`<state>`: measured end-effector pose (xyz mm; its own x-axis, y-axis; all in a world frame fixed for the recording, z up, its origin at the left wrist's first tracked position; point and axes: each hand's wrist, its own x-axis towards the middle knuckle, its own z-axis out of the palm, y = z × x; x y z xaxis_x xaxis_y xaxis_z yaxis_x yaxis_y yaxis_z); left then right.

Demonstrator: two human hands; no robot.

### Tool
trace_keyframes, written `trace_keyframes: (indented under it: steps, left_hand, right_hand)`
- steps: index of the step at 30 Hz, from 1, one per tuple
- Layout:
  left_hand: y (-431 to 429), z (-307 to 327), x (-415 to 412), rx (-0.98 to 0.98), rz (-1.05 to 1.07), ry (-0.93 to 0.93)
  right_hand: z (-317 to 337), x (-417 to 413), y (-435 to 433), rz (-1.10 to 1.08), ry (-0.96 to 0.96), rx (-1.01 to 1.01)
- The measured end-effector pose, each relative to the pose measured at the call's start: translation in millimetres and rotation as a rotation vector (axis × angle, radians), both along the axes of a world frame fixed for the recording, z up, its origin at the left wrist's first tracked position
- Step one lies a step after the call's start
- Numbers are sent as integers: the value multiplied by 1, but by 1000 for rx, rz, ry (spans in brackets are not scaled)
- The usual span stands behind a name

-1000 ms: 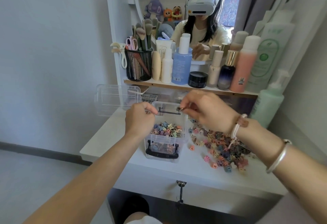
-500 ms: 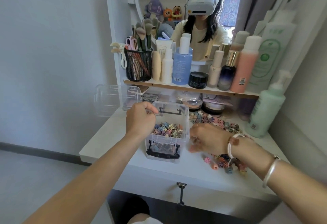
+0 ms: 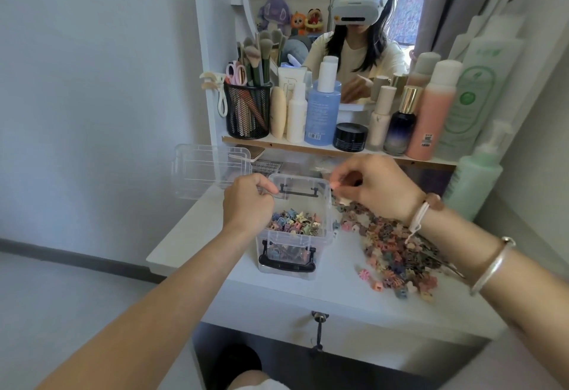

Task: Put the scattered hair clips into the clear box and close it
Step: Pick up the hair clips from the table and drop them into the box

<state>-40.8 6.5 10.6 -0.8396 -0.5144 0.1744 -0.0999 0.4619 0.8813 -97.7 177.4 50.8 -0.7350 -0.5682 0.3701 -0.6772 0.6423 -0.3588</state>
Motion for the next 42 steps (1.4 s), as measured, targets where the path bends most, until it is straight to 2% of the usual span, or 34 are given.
trace_keyframes:
  steps: [2, 4, 6, 9, 14, 18, 27, 29, 31, 33, 34, 38, 42]
  left_hand:
    - [0, 1, 1, 1, -5, -2]
    - [1, 2, 1, -5, -7, -4]
    - [0, 3, 1, -14, -8, -11]
    - [-2, 5, -2, -14, -1, -16]
    - [-6, 6, -6, -18, 9, -14]
    - [-9, 5, -9, -22, 7, -8]
    - [-11, 2, -12, -1, 4, 9]
    - [-11, 1, -13, -1, 5, 11]
    - [-11, 1, -13, 0, 8, 13]
    - [-11, 1, -14, -3, 9, 11]
    - [-11, 1, -15, -4, 11, 10]
    - [-11, 1, -16, -9, 14, 8]
    - [-11, 0, -17, -4, 10, 7]
  right_hand:
    - [3, 9, -12, 90, -34, -40]
    - [0, 15, -21, 137, -74, 50]
    - [0, 9, -19, 107, -111, 88]
    - [-5, -8, -2, -19, -105, 23]
    - [-45, -26, 2, -52, -189, 439]
    - [-61, -32, -8, -41, -170, 539]
    - [-54, -27, -12, 14, -114, 473]
    - [-36, -25, -11, -28, -90, 348]
    - [-10, -22, -15, -68, -56, 128]
    - [9, -15, -24, -35, -71, -83]
    - [13, -11, -31, 13, -98, -125]
    - [8, -1, -50, 154, -159, 43]
    - [-1, -20, -23, -17, -100, 93]
